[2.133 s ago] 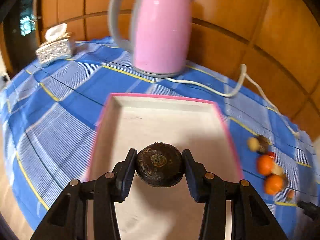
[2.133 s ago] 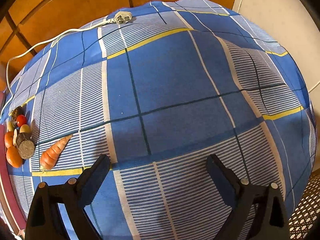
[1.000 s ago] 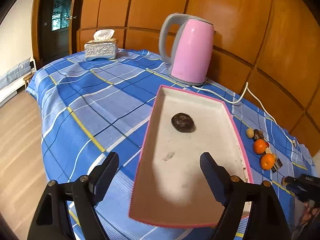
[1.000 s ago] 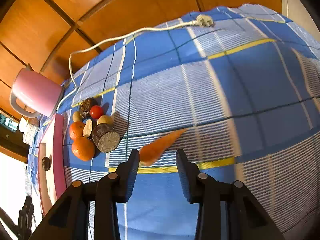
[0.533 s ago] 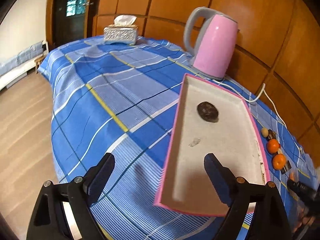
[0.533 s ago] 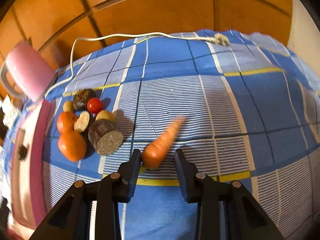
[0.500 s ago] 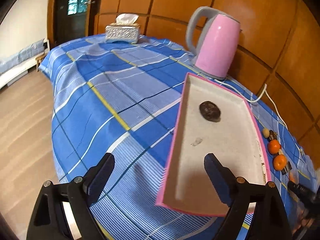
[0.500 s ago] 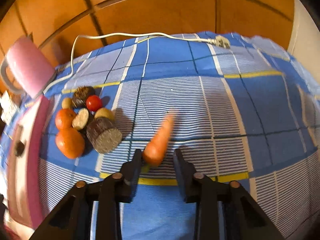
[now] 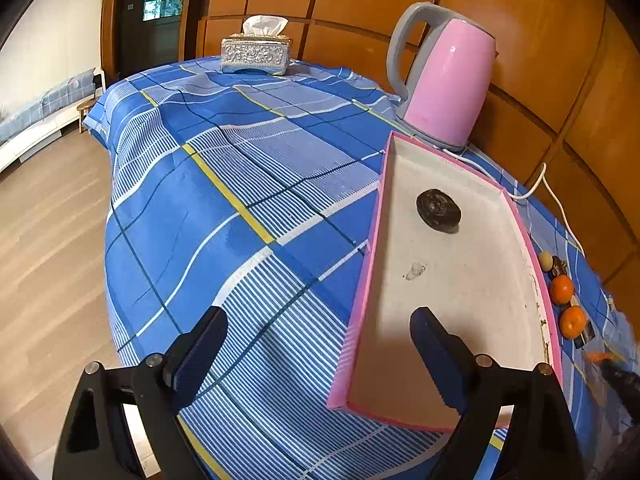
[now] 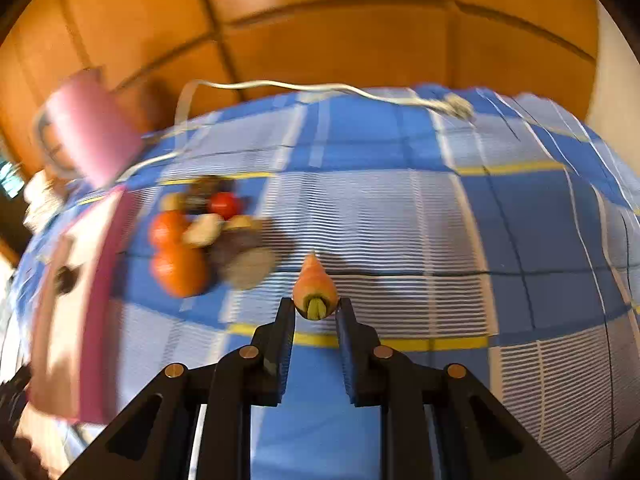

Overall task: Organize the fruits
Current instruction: 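Lift the carrot with the right gripper and carry it over the tray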

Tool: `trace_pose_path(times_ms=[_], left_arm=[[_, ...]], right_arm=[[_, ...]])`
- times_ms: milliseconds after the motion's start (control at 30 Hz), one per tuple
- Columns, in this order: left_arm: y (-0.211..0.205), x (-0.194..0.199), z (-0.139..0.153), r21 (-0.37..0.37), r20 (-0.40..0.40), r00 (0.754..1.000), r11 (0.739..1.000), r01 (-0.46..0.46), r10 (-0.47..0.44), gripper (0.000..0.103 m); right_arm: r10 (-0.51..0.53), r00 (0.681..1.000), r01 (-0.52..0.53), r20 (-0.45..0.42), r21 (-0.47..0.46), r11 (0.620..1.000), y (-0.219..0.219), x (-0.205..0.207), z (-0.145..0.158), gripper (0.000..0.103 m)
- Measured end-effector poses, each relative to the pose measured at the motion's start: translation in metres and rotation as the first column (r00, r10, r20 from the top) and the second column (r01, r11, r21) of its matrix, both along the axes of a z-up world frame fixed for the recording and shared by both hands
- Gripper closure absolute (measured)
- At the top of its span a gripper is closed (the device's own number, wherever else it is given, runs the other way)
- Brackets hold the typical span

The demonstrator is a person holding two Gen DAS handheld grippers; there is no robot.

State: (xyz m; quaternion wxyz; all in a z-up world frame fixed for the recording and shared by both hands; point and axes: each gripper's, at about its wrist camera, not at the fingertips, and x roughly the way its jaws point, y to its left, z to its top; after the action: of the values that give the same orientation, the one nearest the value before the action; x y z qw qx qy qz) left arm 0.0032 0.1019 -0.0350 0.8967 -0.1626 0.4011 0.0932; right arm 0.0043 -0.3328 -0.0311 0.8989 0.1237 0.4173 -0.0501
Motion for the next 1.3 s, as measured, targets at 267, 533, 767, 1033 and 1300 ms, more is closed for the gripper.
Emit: trace_pose_path(times_ms=[267,533,767,1033,1300], left_arm=[[-0.001,0.0,-0.002,-0.006,-0.006,1.0,1.0,0.01,-0.01,0.01],[-0.002,0.0,-0.004,-0.014,-0.014,1.0,1.0,0.019,-0.019,0.009],[-0.003,0.0,-0.004,-0.016,-0.007,1.0,1.0,0.023,-0.024,0.009],[-0.005,-0.003,-0.003,-0.023,-0.011,0.999,0.999,0.033,-0.033,0.009],[-0.001,-0.006,-0.002,-0.016,-0.012,1.0,1.0,0.016,-0.016,0.009]], right_arm=[[0.407,0.911,-0.41,0.062,0.048,0.911,0.102,-0.001,0.031,0.09],[0.552,0.833,-0.553,0.02,0.031,0.833,0.177,0.024,0.029,0.09],[0.396,0.917,-0.398,0.043,0.117,0.91,0.125,0.024,0.035,0.089],[0.536,0.841,-0.521,-0.065,0.166,0.837,0.099,-0.03,0.018,0.072],[0.798,0.582,-0.729,-0.155,0.335,0.597,0.147,-0.073,-0.018,0.072]])
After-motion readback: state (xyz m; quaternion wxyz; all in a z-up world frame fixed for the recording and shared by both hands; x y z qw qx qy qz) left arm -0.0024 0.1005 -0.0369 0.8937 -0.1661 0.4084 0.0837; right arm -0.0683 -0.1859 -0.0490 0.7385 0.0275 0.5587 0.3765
